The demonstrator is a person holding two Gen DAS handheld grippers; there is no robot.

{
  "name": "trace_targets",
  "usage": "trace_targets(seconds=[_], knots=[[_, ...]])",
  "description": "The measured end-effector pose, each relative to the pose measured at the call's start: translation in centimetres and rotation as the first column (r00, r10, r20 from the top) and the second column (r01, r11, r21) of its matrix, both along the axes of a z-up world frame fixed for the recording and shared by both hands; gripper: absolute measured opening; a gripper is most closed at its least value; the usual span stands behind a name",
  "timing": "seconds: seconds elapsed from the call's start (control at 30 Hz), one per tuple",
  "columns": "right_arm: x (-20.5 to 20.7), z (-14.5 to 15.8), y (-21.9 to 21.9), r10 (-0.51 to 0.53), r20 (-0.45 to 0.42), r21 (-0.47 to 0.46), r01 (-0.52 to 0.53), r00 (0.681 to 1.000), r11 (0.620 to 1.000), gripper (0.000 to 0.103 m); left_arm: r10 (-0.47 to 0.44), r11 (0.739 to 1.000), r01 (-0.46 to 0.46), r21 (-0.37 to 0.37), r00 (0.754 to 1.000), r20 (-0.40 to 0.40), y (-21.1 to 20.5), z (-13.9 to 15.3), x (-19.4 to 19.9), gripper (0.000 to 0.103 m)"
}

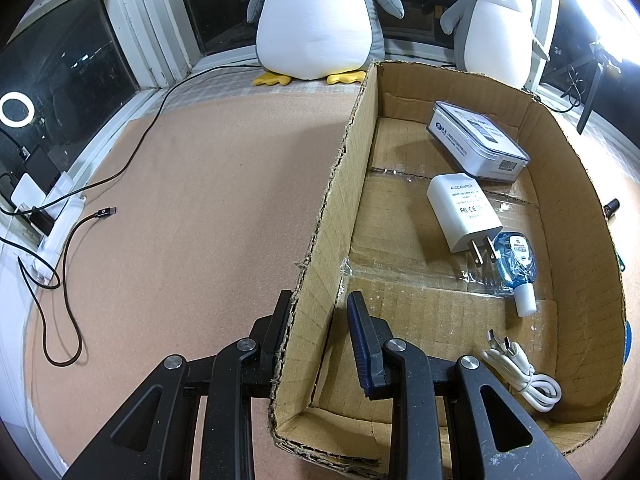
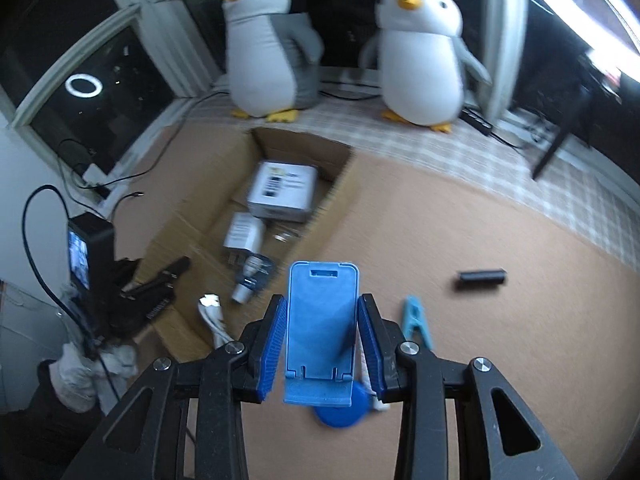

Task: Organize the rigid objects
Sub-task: 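Carry the phone stand into the box and open the right tool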

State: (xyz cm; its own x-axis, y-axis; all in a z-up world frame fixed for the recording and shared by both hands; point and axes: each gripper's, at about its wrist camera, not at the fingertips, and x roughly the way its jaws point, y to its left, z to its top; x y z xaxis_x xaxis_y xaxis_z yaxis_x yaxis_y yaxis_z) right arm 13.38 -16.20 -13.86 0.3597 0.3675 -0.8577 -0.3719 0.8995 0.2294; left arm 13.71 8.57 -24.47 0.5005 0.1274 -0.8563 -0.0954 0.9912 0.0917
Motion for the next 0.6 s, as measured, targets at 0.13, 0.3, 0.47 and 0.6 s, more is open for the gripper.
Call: trace_targets(seconds=[0.13,0.3,0.47,0.6], knots=[[0.6,0.0,3.3,0.058,0.003,0.024,-0.058,0.998,0.998,0.033,0.002,1.0,-0.002,-0.003,1.0,0.002,0.0,0.0,0.0,0.029],[1.6,-0.8,6.9,0.097,-0.021,0.042,-0.096,0.995,0.994,0.033,0.004,1.0,-0.004,-0.007,1.0,0.003,0.1,-0.1,0.0,0.029],[2.5,-2.4,9.4,0.113,-0.057,0.046,-0.11,0.992,0.993,0.033,0.004,1.0,-0.004,-0.012,1.0,0.004,0.2,-0.1,0.0,0.029],[2.7,-3.7,10.5,0.116,-0.081,0.028,-0.114,0.99,0.993,0.033,0.005,1.0,-0.005,-0.012,1.0,0.004,0.2,-0.1,0.0,0.029]])
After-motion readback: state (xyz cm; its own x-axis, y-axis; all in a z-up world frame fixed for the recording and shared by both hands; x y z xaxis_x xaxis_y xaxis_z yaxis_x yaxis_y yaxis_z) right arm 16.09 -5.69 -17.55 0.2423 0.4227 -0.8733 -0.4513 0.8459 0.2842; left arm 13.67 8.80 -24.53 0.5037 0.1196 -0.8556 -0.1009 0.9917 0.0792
